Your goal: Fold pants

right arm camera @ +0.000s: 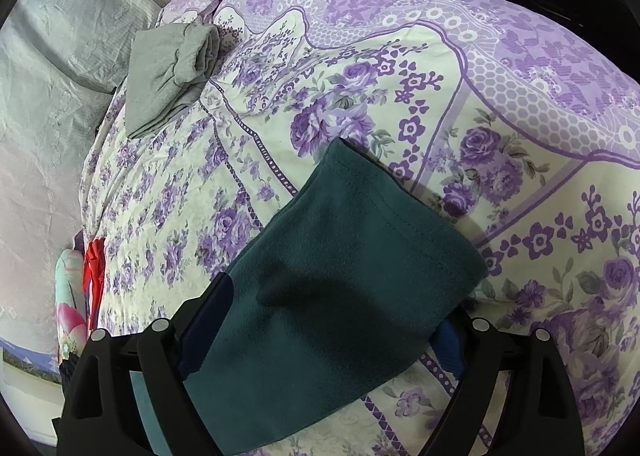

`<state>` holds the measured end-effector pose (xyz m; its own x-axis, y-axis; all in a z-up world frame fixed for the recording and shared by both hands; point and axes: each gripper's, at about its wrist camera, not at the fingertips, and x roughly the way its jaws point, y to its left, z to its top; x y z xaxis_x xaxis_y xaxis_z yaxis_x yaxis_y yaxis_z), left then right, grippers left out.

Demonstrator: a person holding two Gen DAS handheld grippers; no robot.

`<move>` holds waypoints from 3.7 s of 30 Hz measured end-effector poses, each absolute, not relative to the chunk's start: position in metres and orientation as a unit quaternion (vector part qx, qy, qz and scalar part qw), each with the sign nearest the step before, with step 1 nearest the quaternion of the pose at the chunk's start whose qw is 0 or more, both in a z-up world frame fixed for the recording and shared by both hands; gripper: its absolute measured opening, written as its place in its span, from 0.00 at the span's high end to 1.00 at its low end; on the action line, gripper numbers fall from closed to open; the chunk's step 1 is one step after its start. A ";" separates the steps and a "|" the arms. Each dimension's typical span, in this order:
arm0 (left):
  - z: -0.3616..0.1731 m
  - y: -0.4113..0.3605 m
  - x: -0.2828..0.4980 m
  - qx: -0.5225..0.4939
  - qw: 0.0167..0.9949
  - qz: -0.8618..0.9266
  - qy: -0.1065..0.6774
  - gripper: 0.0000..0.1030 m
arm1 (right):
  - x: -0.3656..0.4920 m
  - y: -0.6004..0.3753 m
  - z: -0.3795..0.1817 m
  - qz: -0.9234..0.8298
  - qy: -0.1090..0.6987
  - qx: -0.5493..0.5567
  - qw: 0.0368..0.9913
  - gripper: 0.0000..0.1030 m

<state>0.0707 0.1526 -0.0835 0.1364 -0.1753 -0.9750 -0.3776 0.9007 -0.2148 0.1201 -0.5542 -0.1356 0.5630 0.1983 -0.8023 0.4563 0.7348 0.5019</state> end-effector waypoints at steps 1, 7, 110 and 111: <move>-0.091 0.155 0.072 -0.231 0.715 0.066 0.657 0.68 | 0.120 -0.555 -0.136 -0.080 0.460 0.358 0.809 0.12; -0.117 0.152 0.080 -0.235 0.700 0.069 0.671 0.69 | 0.123 -0.554 -0.135 -0.081 0.463 0.358 0.807 0.12; -0.115 -0.123 0.138 -0.044 0.730 -0.191 0.655 0.30 | 0.187 -0.394 -0.122 0.121 0.557 0.224 0.791 0.84; -0.120 -0.122 0.137 -0.038 0.728 -0.182 0.660 0.30 | 0.187 -0.399 -0.121 0.109 0.552 0.224 0.796 0.85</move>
